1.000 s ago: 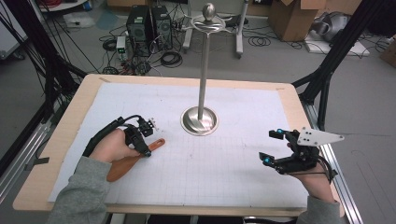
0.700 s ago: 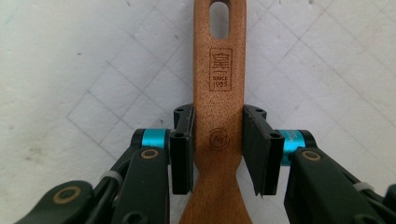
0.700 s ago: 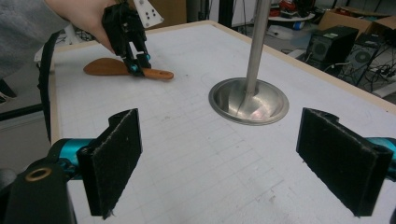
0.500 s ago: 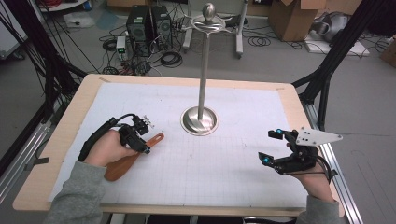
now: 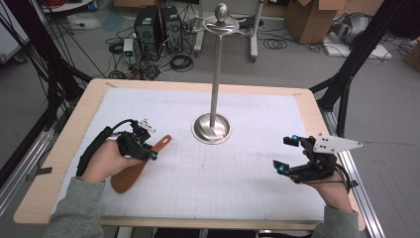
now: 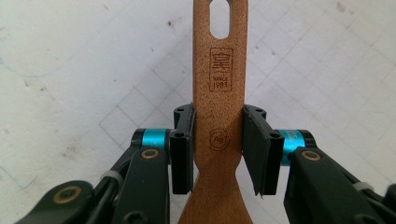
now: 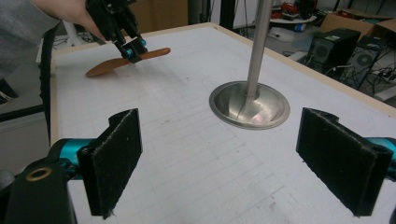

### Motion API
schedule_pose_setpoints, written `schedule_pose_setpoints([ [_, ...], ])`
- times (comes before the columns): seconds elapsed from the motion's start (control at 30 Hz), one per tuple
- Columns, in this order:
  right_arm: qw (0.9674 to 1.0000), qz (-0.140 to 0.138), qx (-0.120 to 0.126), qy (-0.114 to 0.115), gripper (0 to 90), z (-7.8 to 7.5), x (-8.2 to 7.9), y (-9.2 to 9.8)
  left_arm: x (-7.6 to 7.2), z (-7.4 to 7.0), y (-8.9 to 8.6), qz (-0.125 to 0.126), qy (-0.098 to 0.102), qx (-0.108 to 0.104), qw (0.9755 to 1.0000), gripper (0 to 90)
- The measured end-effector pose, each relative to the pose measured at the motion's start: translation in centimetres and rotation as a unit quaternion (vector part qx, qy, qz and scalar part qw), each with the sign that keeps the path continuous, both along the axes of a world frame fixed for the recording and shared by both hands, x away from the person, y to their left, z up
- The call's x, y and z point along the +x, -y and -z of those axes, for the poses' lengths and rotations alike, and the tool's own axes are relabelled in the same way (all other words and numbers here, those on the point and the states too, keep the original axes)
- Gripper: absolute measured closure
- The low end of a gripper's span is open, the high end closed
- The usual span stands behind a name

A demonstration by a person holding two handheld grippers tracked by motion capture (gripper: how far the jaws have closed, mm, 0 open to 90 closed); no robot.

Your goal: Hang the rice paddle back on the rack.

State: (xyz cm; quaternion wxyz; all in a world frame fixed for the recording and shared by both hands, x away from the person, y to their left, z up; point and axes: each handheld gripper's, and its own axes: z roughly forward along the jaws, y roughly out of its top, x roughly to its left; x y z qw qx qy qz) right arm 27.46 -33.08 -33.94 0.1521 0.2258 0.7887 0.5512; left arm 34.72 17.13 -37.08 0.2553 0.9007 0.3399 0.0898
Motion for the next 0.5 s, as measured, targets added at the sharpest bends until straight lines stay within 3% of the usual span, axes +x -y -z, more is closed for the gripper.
schedule_pose_setpoints([
  [0.23,0.9999,0.004,0.01,0.004,13.1,-0.1,0.2,0.2,-0.6,-0.6,-0.8,-0.001,0.026,-0.041,0.9988,65.5],
  [0.33,0.9999,0.002,0.01,0.007,13.1,-0.1,0.4,0.2,-1.0,-1.0,-1.1,-0.003,0.045,-0.063,0.997,65.5],
  [0.5,0.9999,-0.001,0.009,0.006,13.1,-0.2,0.6,-0.1,-1.3,-1.3,-1.1,-0.015,0.066,-0.067,0.9954,65.4],
])
